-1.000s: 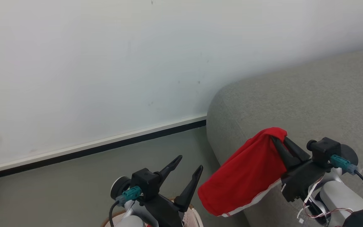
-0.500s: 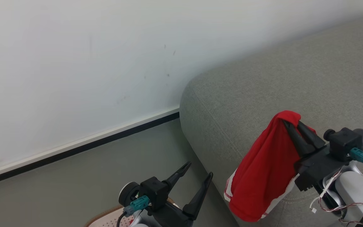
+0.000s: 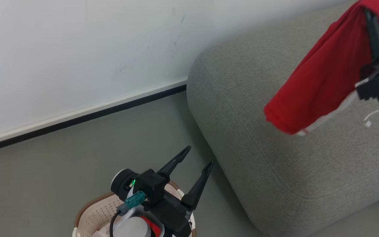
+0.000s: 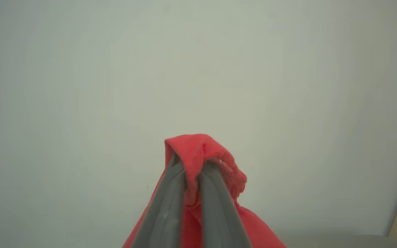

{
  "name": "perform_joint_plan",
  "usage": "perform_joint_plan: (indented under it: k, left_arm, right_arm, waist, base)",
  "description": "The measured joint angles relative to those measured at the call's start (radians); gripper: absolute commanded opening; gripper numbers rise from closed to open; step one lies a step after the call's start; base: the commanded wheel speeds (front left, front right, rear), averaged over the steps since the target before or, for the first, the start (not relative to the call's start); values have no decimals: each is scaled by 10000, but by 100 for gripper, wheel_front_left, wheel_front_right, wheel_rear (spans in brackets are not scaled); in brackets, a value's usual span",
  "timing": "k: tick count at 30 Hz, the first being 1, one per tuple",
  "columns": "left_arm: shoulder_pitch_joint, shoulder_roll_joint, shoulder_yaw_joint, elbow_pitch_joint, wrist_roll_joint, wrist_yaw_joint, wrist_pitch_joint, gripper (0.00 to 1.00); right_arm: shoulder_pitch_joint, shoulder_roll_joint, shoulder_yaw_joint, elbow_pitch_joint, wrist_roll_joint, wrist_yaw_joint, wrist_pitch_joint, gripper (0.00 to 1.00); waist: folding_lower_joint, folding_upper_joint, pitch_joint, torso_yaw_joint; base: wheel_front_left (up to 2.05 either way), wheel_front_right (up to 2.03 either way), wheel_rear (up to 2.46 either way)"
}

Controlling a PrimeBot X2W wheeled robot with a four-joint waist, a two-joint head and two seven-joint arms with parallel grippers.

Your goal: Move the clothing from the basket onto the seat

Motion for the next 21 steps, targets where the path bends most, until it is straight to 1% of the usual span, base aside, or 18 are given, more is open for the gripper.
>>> perform_joint_plan:
  k: [2,3,8,14,17,21]
  left_arm:
    - [-159,102,19,-150,33,0,15,100]
    - [-320,194,13,-301,128,-2,88,100]
    - [-754,341,10,-671,422,-2,270,100]
    - [-1169,489,-2,-1122,646,6,481,100]
    - [-1336,610,-6,-1340,744,10,594,100]
    - [-1523,784,27,-1616,844,94,732,100]
  right_arm:
    - [-648,-82,-165,270,19,42,44,0]
    - [-1253,-276,-341,548,19,77,98,0]
    - [-2303,-828,-903,1323,77,77,186,0]
    - [-2929,-1208,-1302,2056,146,23,270,0]
    - [-3190,-1319,-1406,2399,146,-23,270,0]
    - [-3588,-1321,-1407,2700,77,-178,268,0]
  waist:
    - [0,0,237,85]
    - [0,0,480,186]
    - [1,0,1083,483]
    - [1,1,1833,870]
    - [2,1,2223,1051]
    - [0,1,2757,1253]
  base:
    - [0,0,0]
    - [0,0,0]
    - [0,0,0]
    - [0,0,0]
    - [0,0,0]
    - [0,0,0]
